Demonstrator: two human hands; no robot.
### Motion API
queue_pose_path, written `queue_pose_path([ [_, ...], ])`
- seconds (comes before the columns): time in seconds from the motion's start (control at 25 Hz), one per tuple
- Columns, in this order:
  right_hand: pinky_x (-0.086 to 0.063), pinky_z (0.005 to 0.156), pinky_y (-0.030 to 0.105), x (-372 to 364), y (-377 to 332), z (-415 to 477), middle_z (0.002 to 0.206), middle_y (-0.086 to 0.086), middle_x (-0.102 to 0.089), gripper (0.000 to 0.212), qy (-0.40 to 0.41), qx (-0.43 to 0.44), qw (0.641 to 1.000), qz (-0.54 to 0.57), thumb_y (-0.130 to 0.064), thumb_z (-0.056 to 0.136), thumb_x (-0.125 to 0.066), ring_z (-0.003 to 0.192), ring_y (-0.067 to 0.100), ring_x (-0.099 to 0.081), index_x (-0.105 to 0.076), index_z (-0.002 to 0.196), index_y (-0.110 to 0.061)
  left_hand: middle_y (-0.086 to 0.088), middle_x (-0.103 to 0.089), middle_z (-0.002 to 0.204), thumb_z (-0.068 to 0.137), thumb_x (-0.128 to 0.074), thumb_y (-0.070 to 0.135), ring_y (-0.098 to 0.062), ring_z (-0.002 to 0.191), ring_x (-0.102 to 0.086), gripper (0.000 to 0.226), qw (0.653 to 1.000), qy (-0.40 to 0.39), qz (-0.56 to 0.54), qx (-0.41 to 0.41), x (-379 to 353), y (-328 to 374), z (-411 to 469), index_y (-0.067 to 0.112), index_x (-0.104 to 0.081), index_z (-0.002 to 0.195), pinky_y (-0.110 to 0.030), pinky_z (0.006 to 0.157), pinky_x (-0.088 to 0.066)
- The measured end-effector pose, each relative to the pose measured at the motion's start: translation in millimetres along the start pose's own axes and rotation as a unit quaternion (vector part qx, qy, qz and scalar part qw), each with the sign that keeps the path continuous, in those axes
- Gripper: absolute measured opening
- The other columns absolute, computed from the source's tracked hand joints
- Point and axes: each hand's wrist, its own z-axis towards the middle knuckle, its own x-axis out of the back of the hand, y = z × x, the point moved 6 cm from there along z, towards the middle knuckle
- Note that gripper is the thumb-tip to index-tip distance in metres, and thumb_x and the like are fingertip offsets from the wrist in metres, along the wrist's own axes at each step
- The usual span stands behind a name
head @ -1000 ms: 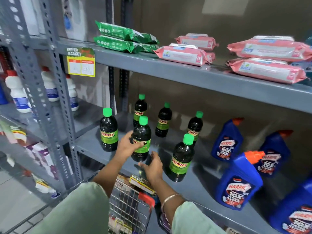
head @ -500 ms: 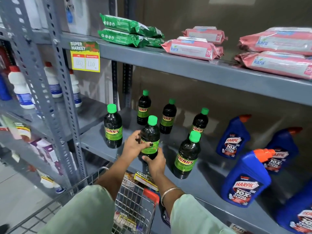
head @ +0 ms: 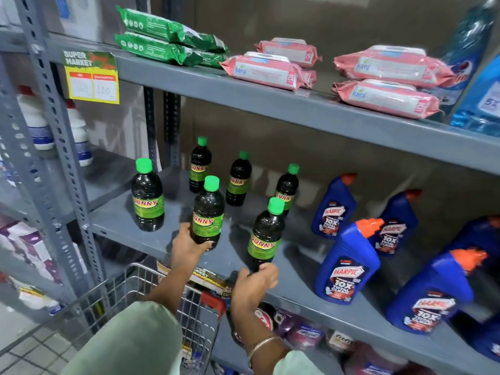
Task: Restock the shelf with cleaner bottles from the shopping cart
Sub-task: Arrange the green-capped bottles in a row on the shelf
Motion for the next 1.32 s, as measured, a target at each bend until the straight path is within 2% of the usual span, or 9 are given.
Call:
queue_pose_path([
  [0.08, -0.032, 0.099, 0.046, 9, 4, 20, 0.114, 0.024, -0.049, 0.056, -0.004, -0.038, 0.999, -0.020, -0.001, 0.064, -0.075, 0.114, 0.041, -0.039, -0.044, 0.111, 0.003, -0.022, -0.064, 0.114, 0.067, -0.078, 0.010, -0.037, 0.104, -0.060, 0.058, 0.999, 0.013, 0.030, -0.014, -2, 5, -5, 0.002, -0.045, 0.114, -0.046, 0.089, -0.047],
  [0.16, -0.036, 0.101, 0.042, 6, 2, 37, 0.120, 0.018, -0.053, 0.076, -0.075, -0.032, 0.996, -0.024, -0.008, 0.061, -0.081, 0.121, 0.035, -0.039, -0.040, 0.124, -0.002, -0.022, -0.063, 0.114, 0.070, -0.075, 0.012, -0.039, 0.104, -0.059, 0.052, 0.997, 0.025, 0.070, -0.024, -4, 6, -8, 0.003, -0.045, 0.111, -0.048, 0.087, -0.046],
  [0.28, -0.041, 0.097, 0.039, 3, 0, 47, 0.116, 0.014, -0.058, 0.068, -0.131, -0.023, 0.990, -0.040, -0.011, 0.062, -0.082, 0.120, 0.028, -0.040, -0.043, 0.119, -0.008, -0.022, -0.063, 0.115, 0.075, -0.072, 0.014, -0.041, 0.105, -0.059, 0.046, 0.993, 0.030, 0.109, -0.026, -5, 5, -8, 0.005, -0.044, 0.111, -0.051, 0.088, -0.046],
  [0.48, -0.043, 0.088, 0.034, 14, 6, 42, 0.106, 0.013, -0.059, 0.062, -0.091, -0.038, 0.995, -0.019, -0.007, 0.063, -0.078, 0.113, 0.025, -0.036, -0.045, 0.116, -0.007, -0.020, -0.064, 0.115, 0.075, -0.072, 0.017, -0.040, 0.105, -0.060, 0.047, 0.991, 0.012, 0.128, -0.033, -6, 2, -4, 0.007, -0.043, 0.111, -0.052, 0.088, -0.046],
  [0.64, -0.043, 0.088, 0.036, 17, 8, 41, 0.104, 0.014, -0.060, 0.063, -0.081, -0.042, 0.996, -0.020, -0.007, 0.063, -0.078, 0.098, 0.015, -0.029, -0.046, 0.117, -0.009, -0.016, -0.066, 0.114, 0.073, -0.073, 0.022, -0.038, 0.104, -0.061, 0.048, 0.988, -0.005, 0.147, -0.049, -10, 4, -4, 0.011, -0.042, 0.109, -0.050, 0.086, -0.047],
  [0.96, -0.026, 0.074, 0.019, 17, 11, 45, 0.108, 0.012, -0.060, 0.061, -0.127, -0.037, 0.991, -0.012, -0.008, 0.067, -0.075, 0.103, 0.018, -0.031, -0.044, 0.120, -0.012, -0.017, -0.064, 0.113, 0.072, -0.075, 0.021, -0.038, 0.104, -0.060, 0.049, 0.987, 0.004, 0.152, -0.058, -12, 4, -5, 0.009, -0.041, 0.106, -0.052, 0.088, -0.046],
  [1.04, -0.029, 0.078, 0.021, 17, 11, 45, 0.110, 0.013, -0.060, 0.063, -0.128, -0.034, 0.991, -0.013, -0.009, 0.067, -0.076, 0.105, 0.020, -0.032, -0.044, 0.121, -0.012, -0.017, -0.064, 0.113, 0.072, -0.075, 0.020, -0.038, 0.105, -0.060, 0.049, 0.987, 0.006, 0.152, -0.059, -13, 3, -5, 0.009, -0.041, 0.106, -0.052, 0.088, -0.046],
  [1.2, -0.039, 0.090, 0.028, 17, 13, 46, 0.114, 0.014, -0.056, 0.066, -0.130, -0.040, 0.991, -0.020, -0.011, 0.067, -0.078, 0.096, 0.012, -0.028, -0.043, 0.122, -0.014, -0.016, -0.064, 0.113, 0.072, -0.075, 0.021, -0.038, 0.104, -0.060, 0.049, 0.986, 0.010, 0.158, -0.056, -14, 1, -4, 0.009, -0.041, 0.105, -0.052, 0.087, -0.046],
  [1.32, -0.037, 0.087, 0.026, 17, 13, 46, 0.114, 0.015, -0.056, 0.067, -0.131, -0.039, 0.990, -0.022, -0.012, 0.065, -0.079, 0.094, 0.012, -0.028, -0.043, 0.122, -0.013, -0.016, -0.064, 0.113, 0.072, -0.075, 0.021, -0.039, 0.104, -0.060, 0.049, 0.985, 0.013, 0.161, -0.057, -14, 0, -4, 0.009, -0.041, 0.105, -0.051, 0.087, -0.046],
])
